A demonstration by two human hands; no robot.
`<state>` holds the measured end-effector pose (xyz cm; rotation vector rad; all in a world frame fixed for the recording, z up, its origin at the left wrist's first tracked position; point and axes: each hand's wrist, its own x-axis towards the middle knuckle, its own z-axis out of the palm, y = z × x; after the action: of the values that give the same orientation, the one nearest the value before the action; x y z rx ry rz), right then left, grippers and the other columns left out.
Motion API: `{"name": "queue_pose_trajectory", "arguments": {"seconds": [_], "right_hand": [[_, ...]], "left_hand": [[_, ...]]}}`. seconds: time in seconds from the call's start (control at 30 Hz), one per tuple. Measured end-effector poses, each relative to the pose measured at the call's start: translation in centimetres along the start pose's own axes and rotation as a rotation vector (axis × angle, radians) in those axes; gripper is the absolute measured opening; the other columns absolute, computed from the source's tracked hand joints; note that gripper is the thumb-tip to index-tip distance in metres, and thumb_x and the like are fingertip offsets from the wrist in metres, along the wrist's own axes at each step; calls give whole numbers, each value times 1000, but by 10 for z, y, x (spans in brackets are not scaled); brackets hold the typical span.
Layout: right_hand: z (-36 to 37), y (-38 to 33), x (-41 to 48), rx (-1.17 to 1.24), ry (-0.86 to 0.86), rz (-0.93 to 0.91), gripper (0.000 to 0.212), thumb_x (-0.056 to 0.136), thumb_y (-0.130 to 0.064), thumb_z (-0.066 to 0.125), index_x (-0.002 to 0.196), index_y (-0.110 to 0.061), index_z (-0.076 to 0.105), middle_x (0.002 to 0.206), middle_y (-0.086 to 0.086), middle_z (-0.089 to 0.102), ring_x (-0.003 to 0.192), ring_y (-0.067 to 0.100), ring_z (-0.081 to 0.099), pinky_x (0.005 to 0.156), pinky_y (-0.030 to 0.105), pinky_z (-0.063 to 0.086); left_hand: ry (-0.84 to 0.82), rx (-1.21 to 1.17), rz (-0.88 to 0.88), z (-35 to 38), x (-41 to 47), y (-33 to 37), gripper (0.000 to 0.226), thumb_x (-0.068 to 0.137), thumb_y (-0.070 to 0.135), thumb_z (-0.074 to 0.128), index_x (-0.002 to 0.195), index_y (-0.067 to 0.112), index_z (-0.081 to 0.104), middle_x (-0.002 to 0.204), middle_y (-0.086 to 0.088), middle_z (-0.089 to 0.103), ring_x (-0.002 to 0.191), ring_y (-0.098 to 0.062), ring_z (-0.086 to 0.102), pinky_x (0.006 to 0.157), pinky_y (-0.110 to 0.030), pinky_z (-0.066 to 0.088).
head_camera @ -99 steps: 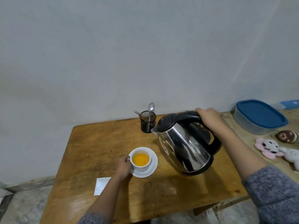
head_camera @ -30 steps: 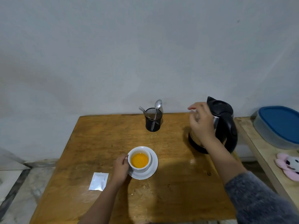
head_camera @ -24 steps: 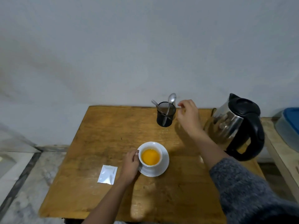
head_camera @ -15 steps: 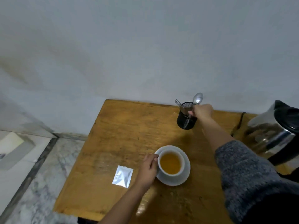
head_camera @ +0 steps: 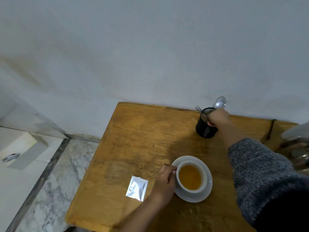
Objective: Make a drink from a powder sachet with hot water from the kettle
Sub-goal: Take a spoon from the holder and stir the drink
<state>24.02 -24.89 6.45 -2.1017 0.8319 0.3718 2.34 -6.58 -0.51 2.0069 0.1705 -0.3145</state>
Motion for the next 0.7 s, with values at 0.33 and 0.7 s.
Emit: {"name": "queue_pose_trajectory", "arguments": {"seconds": [0.33,0.7], "right_hand": [[-4,8,-20,-171,237,-270,10,84,-3,57,84,5,63,83,21,64,59,31,57,45,26,40],[-102,-13,-106,-253,255,-946,21,92,-25,53,107,-19,68,98,1,72,95,21,62,79,37,51]], "left_hand": [[3,77,60,-1,-1,1,28,98,24,35,110,19,60,105,0,54,88,3,50,68,-2,37],[-34,76,59,-3,-12,11,30,98,25,34,117,25,56,116,1,52,100,-6,51,83,-19,36]]}}
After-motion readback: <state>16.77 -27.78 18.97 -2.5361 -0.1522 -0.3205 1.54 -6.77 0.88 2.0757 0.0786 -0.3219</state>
